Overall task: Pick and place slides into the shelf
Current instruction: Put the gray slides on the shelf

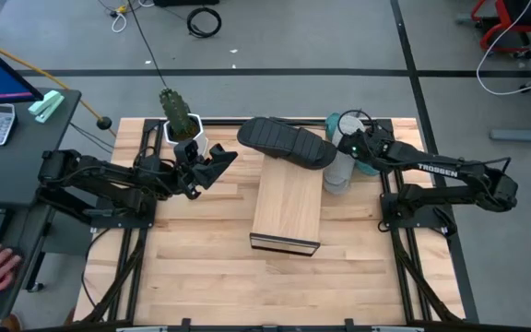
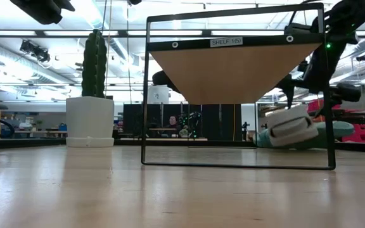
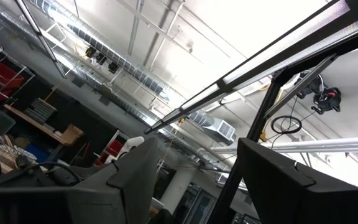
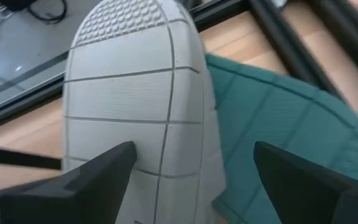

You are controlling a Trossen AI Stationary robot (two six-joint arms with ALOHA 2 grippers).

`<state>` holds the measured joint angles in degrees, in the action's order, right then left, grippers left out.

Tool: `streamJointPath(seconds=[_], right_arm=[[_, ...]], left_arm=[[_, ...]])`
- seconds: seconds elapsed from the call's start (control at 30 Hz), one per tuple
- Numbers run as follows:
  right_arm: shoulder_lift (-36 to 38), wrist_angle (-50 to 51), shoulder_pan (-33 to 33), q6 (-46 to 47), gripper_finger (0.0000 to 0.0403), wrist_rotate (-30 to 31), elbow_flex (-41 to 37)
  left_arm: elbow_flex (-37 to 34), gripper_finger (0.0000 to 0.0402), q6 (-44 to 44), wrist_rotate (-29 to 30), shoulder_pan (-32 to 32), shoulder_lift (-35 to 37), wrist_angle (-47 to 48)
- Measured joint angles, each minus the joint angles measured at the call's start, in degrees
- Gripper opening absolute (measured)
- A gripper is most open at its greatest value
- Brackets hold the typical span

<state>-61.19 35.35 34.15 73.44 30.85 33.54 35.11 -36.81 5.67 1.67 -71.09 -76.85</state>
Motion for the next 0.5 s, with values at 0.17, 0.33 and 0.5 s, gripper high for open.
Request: streamJointPath(seconds=[0.17, 0.33, 0.5], right_arm=[[-0.35, -2.81, 0.21, -3.03, 0.0345, -0.89, -0.07], [-0.37, -4.91, 0.71, -5.25, 0.0342, -1.35, -0.11], [-0.58, -8.42, 0.75, -7.61, 0.0336, -1.7, -0.17]], left_arm=[[0.0, 0.0227, 0.01, 0.02, 0.0, 0.0, -0.01], [0.0, 0.0227, 0.06, 0.02, 0.0, 0.0, -0.01], [0.0, 0.0224, 0.06, 0.02, 0.0, 0.0, 0.0]])
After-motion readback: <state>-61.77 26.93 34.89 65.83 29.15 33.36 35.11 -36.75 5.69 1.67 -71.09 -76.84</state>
